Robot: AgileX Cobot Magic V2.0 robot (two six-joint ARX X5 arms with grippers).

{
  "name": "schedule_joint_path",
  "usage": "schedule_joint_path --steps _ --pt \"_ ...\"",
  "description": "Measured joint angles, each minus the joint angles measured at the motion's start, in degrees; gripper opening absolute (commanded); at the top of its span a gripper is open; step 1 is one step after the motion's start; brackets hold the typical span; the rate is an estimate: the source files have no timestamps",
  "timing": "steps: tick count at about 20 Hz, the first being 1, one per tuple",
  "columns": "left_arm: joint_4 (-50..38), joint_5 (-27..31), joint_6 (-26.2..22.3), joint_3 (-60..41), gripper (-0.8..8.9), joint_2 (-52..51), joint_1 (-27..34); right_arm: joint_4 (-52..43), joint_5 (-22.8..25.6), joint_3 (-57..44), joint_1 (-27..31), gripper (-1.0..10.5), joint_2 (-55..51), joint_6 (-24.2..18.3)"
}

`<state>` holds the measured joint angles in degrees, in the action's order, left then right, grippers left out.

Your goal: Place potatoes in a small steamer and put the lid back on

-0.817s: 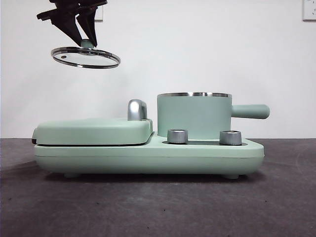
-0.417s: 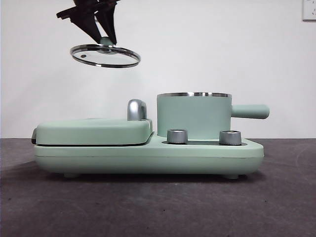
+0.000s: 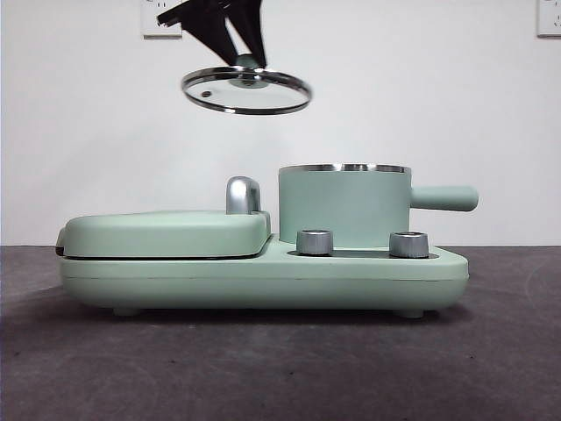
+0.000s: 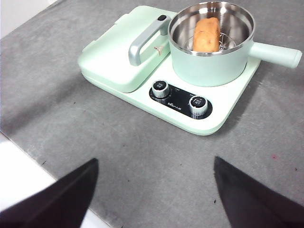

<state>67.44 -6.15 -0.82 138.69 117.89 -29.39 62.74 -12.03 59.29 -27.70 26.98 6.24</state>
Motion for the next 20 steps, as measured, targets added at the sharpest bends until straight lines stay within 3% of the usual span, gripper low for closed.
schedule_joint_path --steps 10,20 --pt "-1.79 -0.04 0.15 0.00 0.18 2.69 -8.48 -0.02 0.00 0.00 0.00 5.1 0.00 0.02" --pt "-10.80 0.04 0.17 0.00 0.18 9.60 -9.38 -0.02 0.04 0.00 0.00 5.1 0.00 1.20"
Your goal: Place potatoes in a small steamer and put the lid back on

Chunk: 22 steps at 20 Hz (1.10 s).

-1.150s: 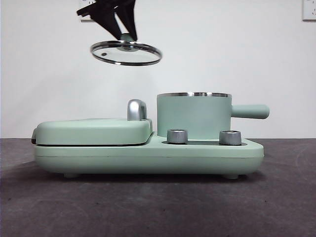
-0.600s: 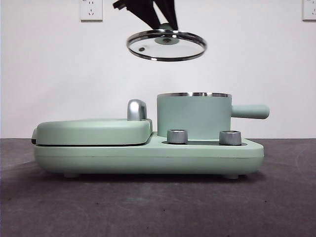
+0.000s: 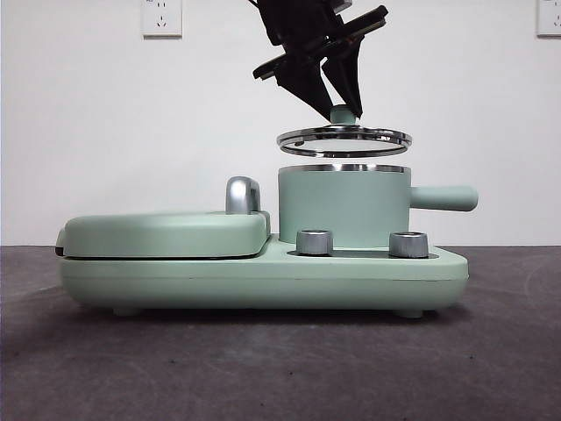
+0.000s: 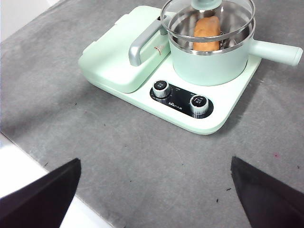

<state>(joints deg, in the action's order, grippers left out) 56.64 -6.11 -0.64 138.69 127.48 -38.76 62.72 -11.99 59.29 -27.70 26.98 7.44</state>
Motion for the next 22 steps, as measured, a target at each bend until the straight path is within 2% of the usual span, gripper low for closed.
schedule_joint_path --steps 15,22 --pt "-1.03 -0.02 1.31 0.00 0.18 1.44 1.84 0.00 0.00 0.00 0.00 5.1 0.00 1.01" --pt "-1.99 -1.75 1.49 0.37 0.18 3.13 1.42 0.00 0.00 0.00 0.00 5.1 0.00 1.64"
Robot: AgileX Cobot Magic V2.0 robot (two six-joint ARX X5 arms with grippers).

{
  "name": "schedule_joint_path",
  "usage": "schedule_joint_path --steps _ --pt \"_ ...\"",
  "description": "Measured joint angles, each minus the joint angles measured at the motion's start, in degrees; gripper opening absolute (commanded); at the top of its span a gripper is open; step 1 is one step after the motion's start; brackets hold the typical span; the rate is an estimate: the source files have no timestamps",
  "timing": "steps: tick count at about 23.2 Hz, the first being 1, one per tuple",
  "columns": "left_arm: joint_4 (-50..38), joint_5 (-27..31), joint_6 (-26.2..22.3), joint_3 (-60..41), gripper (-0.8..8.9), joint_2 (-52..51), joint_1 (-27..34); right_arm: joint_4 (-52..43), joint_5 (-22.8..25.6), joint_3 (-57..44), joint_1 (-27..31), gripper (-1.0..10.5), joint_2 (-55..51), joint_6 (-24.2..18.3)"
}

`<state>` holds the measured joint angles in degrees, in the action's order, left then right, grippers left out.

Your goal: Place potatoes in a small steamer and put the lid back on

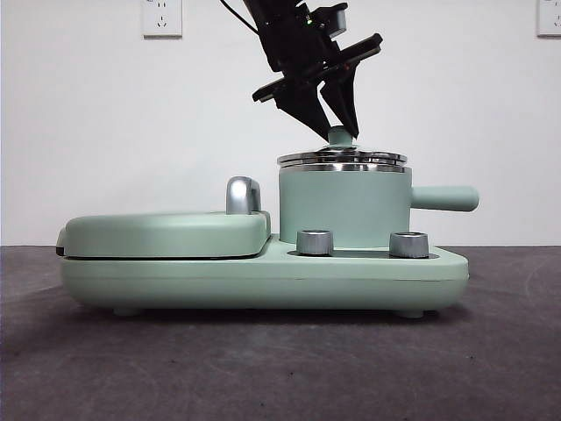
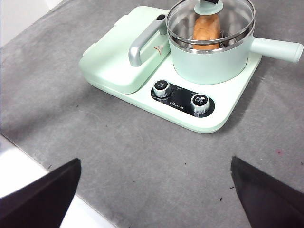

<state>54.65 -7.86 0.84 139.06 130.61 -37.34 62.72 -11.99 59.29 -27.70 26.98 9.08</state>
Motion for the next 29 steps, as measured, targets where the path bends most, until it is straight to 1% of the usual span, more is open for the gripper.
schedule_joint_path --steps 8,10,12,15,29 --pt "-0.22 -0.98 0.92 0.59 0.17 0.72 -0.98 0.00 0.00 0.00 0.00 5.1 0.00 0.42" --pt "0.15 -0.11 1.36 0.70 0.17 0.72 -1.01 0.00 0.00 0.00 0.00 5.1 0.00 0.59" --pt "0.72 2.12 1.62 1.01 0.17 0.72 -1.27 0.02 0.00 0.00 0.00 5.1 0.00 0.81" --pt "1.81 3.06 1.97 1.60 0.16 0.74 -1.38 0.00 0.00 0.00 0.00 5.1 0.00 0.83" --pt "3.43 3.41 2.36 3.17 0.17 1.44 -1.38 0.00 0.00 0.00 0.00 5.1 0.00 1.70"
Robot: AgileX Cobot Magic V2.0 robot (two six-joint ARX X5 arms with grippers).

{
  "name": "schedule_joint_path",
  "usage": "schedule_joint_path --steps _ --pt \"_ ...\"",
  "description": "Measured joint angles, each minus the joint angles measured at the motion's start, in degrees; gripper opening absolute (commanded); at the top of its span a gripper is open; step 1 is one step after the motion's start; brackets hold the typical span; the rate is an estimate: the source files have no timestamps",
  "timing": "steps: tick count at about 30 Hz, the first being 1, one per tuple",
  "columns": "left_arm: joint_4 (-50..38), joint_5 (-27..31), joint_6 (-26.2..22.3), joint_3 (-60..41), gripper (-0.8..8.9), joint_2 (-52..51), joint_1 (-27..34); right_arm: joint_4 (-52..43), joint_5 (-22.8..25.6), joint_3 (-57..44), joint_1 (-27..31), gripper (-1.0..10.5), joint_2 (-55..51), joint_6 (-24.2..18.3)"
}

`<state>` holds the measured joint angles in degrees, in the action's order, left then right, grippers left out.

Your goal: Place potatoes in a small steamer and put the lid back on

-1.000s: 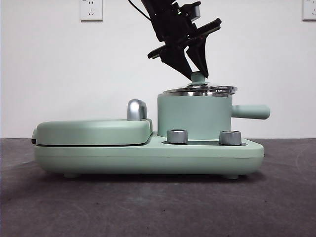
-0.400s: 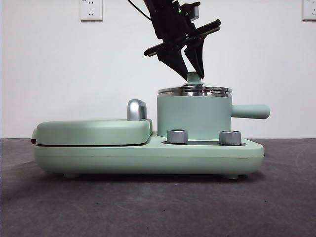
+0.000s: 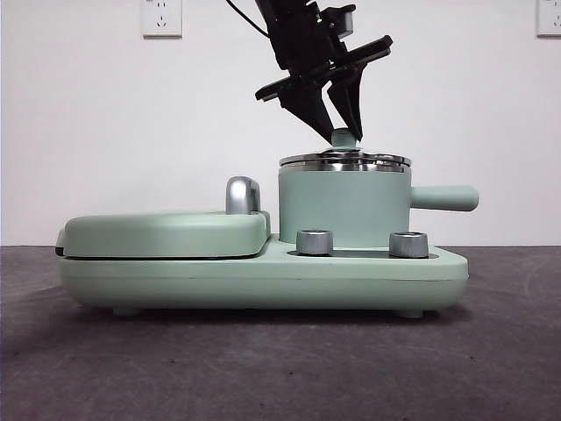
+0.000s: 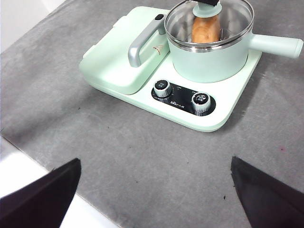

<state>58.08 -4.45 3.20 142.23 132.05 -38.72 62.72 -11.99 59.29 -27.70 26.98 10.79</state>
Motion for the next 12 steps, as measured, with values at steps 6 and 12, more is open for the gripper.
schedule_joint_path --steps 6,12 --pt "0.17 0.22 -0.72 0.04 0.17 0.02 -0.20 0.02 0.00 0.00 0.00 5.1 0.00 0.00" --pt "-0.04 0.24 -2.99 0.11 0.18 0.24 -0.33 0.00 0.00 0.00 0.00 5.1 0.00 0.00"
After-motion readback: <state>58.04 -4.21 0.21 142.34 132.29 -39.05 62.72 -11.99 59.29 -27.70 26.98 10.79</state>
